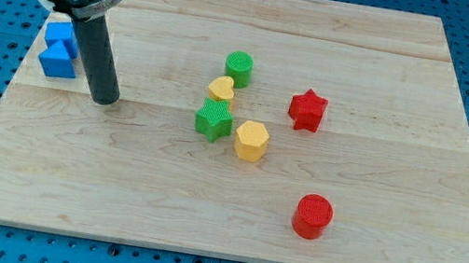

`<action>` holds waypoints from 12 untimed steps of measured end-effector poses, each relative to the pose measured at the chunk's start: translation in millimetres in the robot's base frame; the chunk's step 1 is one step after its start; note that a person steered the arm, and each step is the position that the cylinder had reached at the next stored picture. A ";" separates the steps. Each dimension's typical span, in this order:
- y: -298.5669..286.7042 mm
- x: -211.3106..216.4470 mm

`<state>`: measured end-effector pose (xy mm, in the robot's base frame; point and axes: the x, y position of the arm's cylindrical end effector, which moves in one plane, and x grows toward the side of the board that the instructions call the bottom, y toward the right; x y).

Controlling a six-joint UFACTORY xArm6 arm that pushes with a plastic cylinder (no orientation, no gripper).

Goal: Move red star to the center

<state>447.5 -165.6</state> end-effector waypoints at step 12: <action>317.1 77.7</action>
<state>525.2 151.5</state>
